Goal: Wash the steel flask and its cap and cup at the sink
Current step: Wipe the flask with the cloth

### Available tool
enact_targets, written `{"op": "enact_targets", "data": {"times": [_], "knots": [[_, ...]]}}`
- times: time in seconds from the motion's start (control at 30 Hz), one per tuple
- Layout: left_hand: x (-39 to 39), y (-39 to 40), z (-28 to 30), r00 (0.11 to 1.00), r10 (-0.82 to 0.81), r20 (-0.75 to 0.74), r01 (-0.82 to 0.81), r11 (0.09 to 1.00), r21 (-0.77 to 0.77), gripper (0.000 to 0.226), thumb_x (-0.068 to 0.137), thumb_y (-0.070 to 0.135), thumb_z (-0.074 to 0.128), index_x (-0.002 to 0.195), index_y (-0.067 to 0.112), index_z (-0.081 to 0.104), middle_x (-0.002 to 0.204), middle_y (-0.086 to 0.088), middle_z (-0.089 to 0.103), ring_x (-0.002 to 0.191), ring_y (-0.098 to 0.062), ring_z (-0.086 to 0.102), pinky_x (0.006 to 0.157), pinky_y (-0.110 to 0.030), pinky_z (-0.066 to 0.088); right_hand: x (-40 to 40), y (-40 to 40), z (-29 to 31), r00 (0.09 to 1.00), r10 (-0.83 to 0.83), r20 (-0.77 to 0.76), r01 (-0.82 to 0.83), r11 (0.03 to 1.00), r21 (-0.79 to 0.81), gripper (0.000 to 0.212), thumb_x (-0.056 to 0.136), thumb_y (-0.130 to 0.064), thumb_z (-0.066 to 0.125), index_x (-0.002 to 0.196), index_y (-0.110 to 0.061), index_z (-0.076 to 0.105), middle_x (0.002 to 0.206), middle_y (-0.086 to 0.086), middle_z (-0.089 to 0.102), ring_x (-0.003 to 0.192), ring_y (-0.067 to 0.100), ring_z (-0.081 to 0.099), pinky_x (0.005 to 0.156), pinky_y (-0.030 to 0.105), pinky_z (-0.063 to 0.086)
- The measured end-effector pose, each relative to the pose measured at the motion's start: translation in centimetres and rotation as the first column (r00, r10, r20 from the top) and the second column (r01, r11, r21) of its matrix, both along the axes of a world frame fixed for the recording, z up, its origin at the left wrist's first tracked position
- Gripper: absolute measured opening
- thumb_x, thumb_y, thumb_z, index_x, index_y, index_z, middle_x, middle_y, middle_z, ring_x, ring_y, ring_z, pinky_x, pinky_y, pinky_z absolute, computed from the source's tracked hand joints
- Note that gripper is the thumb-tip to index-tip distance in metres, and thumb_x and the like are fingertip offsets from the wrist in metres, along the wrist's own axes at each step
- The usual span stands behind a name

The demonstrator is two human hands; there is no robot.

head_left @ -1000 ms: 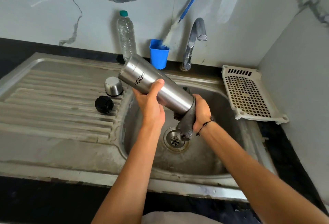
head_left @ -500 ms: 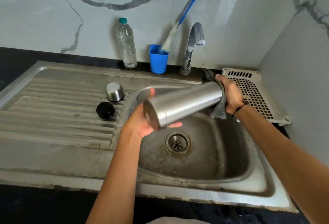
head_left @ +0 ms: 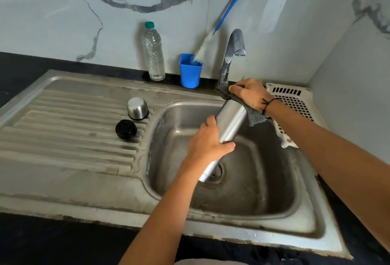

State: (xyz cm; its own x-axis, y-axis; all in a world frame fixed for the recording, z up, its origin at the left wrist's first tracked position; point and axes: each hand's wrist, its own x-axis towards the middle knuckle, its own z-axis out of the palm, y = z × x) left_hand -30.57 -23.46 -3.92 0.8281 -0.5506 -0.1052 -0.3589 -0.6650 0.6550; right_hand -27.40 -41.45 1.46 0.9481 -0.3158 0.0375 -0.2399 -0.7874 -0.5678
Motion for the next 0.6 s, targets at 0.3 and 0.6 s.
{"op": "enact_targets", "data": {"times": [0.3, 0.6], "knots": [[3.5, 4.3, -0.3, 0.78, -0.358, -0.513, 0.039, 0.846, -0.531, 0.076, 0.079, 0.038, 0.074, 0.141, 0.017, 0.036, 0.115, -0.009, 0.062, 0.105, -0.02, 0.059, 0.096, -0.039, 0.048, -0.2, 2.8, 3.6, 0.922, 0.376, 0.092, -0.36, 0.92, -0.156, 0.03, 0.087, -0.027, 0.053, 0.057, -0.024, 0.046, 0.054, -0.002, 0.042, 0.058, 0.008, 0.039, 0.058, 0.024, 0.033], [2.2, 2.8, -0.4, 0.729, -0.401, -0.556, -0.145, 0.702, -0.697, 0.082, 0.046, 0.041, 0.086, 0.115, 0.008, 0.056, 0.104, -0.015, 0.068, 0.097, -0.03, 0.065, 0.089, -0.047, 0.053, -0.2, 5.2, 4.5, 0.795, 0.53, 0.296, -0.534, 0.842, -0.074, 0.027, 0.08, -0.033, 0.048, 0.061, -0.013, 0.051, 0.052, -0.01, 0.039, 0.049, 0.003, 0.037, 0.051, 0.01, 0.029]]}}
